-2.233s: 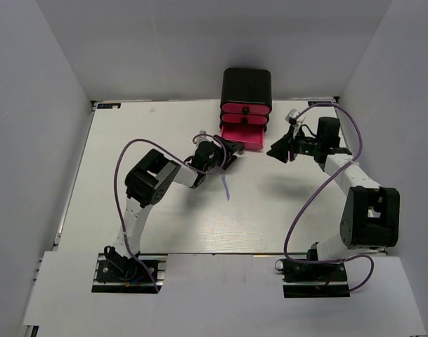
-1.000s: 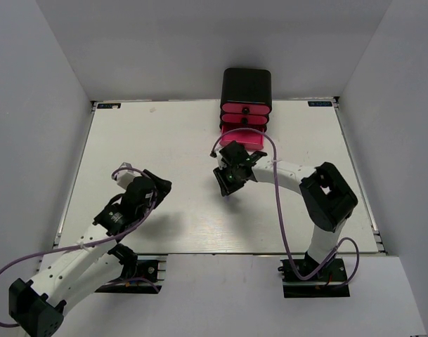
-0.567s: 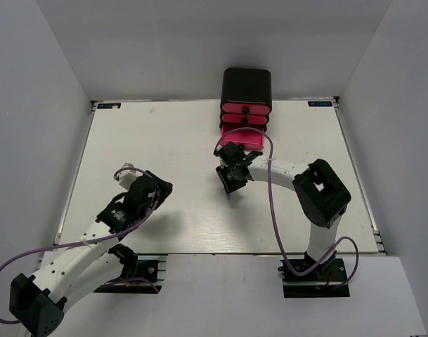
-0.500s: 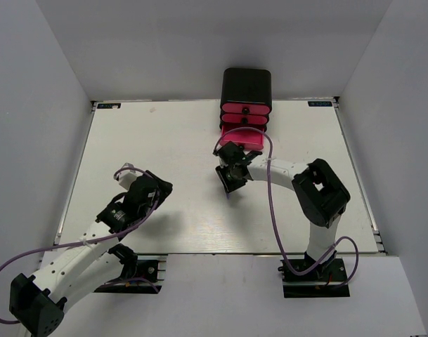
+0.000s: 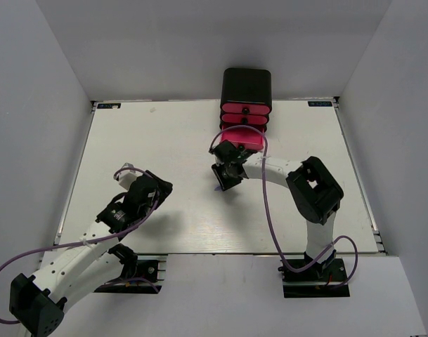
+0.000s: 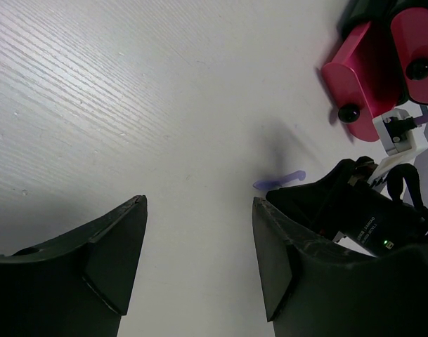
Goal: Organize the makeup
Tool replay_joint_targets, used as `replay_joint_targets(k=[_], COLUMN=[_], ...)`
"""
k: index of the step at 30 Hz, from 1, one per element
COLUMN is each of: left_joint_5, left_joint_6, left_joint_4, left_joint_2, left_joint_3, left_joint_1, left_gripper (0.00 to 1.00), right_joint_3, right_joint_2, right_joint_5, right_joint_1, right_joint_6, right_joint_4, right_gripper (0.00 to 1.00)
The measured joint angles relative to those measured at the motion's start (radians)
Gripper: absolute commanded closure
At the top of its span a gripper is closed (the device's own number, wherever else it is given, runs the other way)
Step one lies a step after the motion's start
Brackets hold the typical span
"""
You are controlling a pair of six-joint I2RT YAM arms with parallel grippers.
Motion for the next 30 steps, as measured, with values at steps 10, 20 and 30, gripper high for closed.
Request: replay_joint_targets(k=[10, 20, 30], left_joint_5=[0.0, 0.005, 0.007], left_joint_6=[-0.003, -0.003, -0.009], left_joint_4=[-0.007, -0.003, -0.003], left_joint_2=[-0.019, -0.008, -0.016], left_joint_3=[0.0, 0.0, -0.001], left_joint_1=[0.0, 0.0, 0.0], left_gripper=[0.29, 0.29, 0.29], right_joint_3=[-0.043, -0.091, -0.062], right_joint_2=[-0.05, -0.203, -0.064], right_joint_5=[-0.13, -0.361, -0.367], right_joint_1=[-0.008, -0.018, -0.035], right_joint_6=[-0.185, -0.779, -1.178], right_joint_4=[0.019, 0.017, -0.058], right_gripper=[0.63, 0.42, 0.42])
